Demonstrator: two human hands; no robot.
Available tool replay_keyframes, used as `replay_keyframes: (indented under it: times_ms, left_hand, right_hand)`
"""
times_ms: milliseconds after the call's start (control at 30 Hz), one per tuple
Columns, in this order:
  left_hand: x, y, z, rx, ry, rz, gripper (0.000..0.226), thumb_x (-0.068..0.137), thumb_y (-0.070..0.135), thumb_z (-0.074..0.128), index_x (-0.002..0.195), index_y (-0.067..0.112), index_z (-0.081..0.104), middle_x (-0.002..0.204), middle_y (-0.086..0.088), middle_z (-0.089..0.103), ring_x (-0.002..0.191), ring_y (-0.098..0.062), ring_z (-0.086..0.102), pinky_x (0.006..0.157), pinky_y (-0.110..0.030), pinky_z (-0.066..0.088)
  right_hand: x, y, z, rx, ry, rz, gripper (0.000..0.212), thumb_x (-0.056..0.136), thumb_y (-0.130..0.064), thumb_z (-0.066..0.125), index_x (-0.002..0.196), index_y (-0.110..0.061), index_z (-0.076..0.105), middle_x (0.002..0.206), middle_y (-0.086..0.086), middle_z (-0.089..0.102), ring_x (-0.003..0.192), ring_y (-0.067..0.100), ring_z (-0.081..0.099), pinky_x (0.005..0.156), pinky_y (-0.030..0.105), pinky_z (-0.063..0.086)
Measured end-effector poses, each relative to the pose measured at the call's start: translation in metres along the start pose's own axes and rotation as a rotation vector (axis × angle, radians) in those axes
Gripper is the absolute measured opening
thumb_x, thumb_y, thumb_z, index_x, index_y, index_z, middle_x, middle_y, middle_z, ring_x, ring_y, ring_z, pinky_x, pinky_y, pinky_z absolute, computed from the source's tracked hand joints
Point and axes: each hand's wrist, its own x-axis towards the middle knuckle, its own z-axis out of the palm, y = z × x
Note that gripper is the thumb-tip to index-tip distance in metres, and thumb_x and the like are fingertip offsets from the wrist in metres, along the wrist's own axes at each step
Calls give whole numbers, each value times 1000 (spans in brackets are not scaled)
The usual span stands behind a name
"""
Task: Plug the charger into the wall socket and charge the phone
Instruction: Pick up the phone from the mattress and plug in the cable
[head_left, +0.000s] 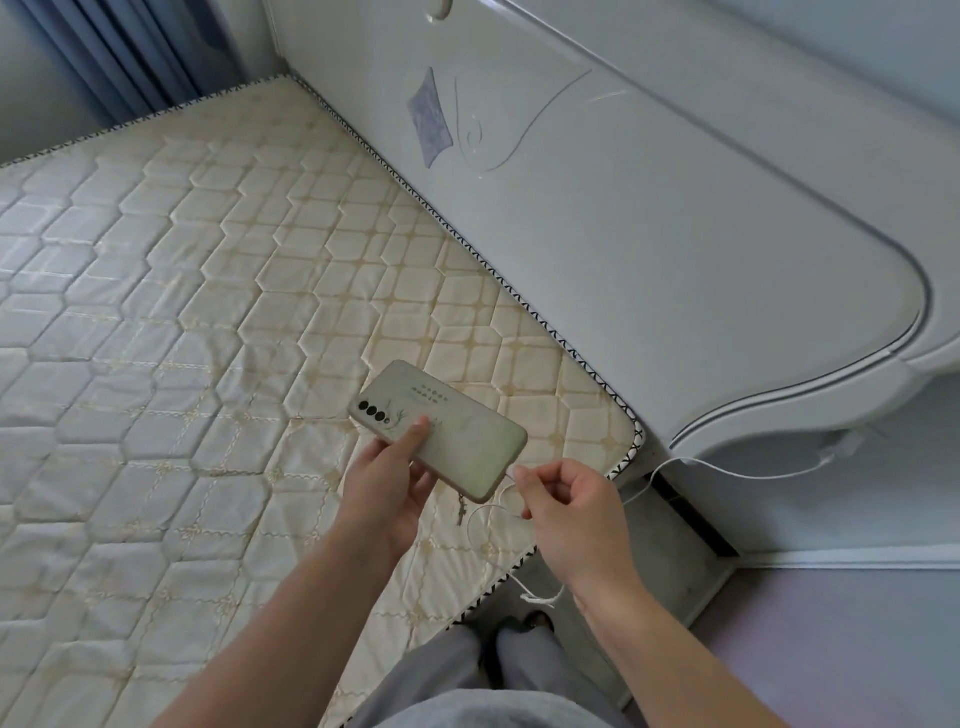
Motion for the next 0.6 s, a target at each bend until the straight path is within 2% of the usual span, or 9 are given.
replay_keyframes:
  times_ms: [100, 233, 300, 367, 433, 467, 533, 600]
  left_hand:
    - [4, 7, -1, -7, -29, 1, 14, 83, 10, 62, 97, 11, 62, 96, -5, 70, 79, -13, 69, 52, -19, 54]
    - [12, 17, -4, 17, -58, 2, 14, 83, 10, 63, 97, 11, 63, 95, -5, 71, 69, -10, 72, 54, -20, 56]
    - [15, 18, -6, 9, -53, -18, 15, 84, 10, 62, 99, 10, 62, 97, -6, 70, 70, -11, 72, 53, -20, 55]
    - [20, 17, -8, -8, -44, -41, 15, 84, 11, 61, 100, 10, 61, 98, -6, 68, 74, -11, 71, 52, -19, 55]
    - [25, 18, -10, -5, -40, -54, 17, 84, 11, 61, 102, 9, 61, 98, -7, 68, 76, -11, 70, 52, -19, 54]
    - [28, 18, -11, 4, -41, -59, 19, 84, 11, 61, 103, 8, 61, 99, -7, 68, 77, -11, 69, 52, -19, 54]
    - [35, 20, -10, 26, -44, -67, 18, 84, 11, 62, 101, 8, 61, 98, -7, 69, 81, -13, 69, 53, -20, 55]
    - [44, 22, -10, 76, -49, -60, 14, 83, 11, 64, 96, 9, 62, 95, -6, 69, 82, -15, 68, 55, -21, 56]
  right_hand:
    - [5, -2, 1, -64, -59, 26, 21, 83, -29, 66, 74, -11, 66, 43, -11, 59, 39, -3, 49, 43, 7, 39]
    - [9, -2, 2, -125, -124, -6, 15, 84, -35, 64, 85, -20, 63, 71, -8, 66, 51, 3, 56, 53, 13, 46]
    - [10, -1, 4, -233, -127, -98, 30, 79, -43, 65, 104, -27, 57, 93, -13, 62, 70, 1, 58, 61, 11, 44]
    - [11, -1, 9, -350, -203, -206, 60, 74, -51, 67, 126, -32, 43, 115, -21, 49, 92, -12, 52, 68, 4, 42]
    - [16, -1, 18, -351, -299, -275, 81, 71, -51, 71, 139, -34, 30, 122, -29, 36, 102, -30, 36, 74, -7, 34]
    - [20, 0, 22, -352, -332, -292, 85, 70, -51, 72, 140, -36, 28, 121, -33, 34, 104, -32, 32, 75, -8, 32]
    - [31, 1, 32, -393, -365, -296, 84, 68, -51, 73, 140, -40, 30, 119, -35, 36, 108, -26, 34, 75, -3, 36]
    - [42, 6, 41, -434, -354, -284, 83, 67, -51, 73, 140, -37, 35, 122, -26, 43, 108, -14, 42, 76, 0, 36]
